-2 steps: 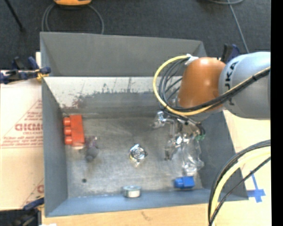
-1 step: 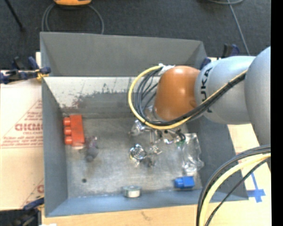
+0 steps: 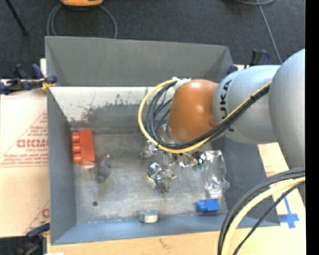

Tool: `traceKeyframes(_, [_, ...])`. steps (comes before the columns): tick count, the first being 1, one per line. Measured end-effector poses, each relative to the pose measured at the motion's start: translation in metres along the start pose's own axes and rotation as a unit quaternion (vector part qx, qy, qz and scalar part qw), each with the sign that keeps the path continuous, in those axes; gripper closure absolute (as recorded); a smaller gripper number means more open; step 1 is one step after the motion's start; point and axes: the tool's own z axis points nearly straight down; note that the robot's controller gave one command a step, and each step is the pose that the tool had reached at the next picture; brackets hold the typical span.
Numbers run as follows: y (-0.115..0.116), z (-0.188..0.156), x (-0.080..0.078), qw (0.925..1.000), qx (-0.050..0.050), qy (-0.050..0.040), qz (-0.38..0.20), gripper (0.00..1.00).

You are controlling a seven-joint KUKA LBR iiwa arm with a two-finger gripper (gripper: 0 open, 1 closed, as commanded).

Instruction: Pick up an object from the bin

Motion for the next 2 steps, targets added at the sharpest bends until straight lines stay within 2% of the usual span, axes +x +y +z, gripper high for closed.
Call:
traceKeyframes(1, [-0.001, -0.001, -0.002, 1.0000, 0.001, -0.0024, 0.001, 1.00])
traceKeyframes(2, [0.005, -0.138, -0.006, 0.9916, 0.002, -0.0018, -0.129, 1.00])
